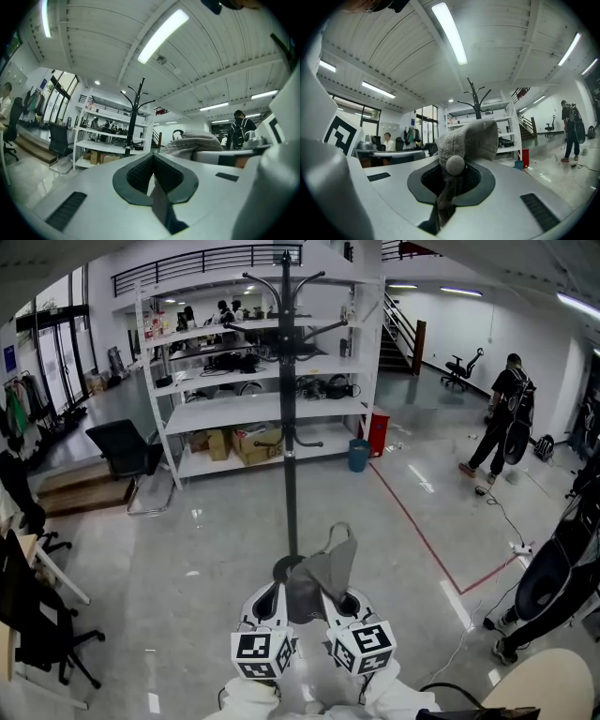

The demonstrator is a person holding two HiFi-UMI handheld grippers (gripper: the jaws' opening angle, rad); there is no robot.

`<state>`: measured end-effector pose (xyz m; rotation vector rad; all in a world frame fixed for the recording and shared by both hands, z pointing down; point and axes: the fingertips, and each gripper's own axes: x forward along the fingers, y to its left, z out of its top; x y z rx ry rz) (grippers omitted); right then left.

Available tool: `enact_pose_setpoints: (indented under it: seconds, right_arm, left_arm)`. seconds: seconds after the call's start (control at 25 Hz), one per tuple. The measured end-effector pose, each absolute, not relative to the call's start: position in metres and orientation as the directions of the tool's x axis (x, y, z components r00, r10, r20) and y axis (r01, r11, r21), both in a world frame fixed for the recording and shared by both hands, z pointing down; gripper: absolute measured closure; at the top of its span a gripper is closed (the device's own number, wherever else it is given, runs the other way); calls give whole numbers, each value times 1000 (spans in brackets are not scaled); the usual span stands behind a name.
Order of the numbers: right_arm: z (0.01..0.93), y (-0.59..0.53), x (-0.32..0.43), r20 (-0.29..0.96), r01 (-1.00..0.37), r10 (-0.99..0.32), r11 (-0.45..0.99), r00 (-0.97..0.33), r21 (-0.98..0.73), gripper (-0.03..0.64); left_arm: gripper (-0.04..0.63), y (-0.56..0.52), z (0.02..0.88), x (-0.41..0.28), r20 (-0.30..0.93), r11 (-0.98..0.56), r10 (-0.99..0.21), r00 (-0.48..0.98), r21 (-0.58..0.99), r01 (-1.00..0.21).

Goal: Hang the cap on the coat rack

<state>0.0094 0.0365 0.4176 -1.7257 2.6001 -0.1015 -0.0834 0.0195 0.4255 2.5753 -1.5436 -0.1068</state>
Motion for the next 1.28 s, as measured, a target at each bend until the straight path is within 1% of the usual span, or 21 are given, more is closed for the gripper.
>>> enact_pose_setpoints:
  seconds: [0.4,0.76,1.28]
  right_arm:
    - [429,-3,42,45,-919,-919,389,-393,-68,595]
    - [439,-20,58,63,-923,-922,376,-382,-83,595]
    - [446,-61,73,57,-940,-940,330,-335,-82,595]
  left_arm:
    - [595,-19,436,-51,32,-468,-878,478,153,-870]
    - [595,-40,442,-38,51,-474,-873,486,148,-868]
    - [595,-88,443,-18,31,-527,-844,536,141,-838]
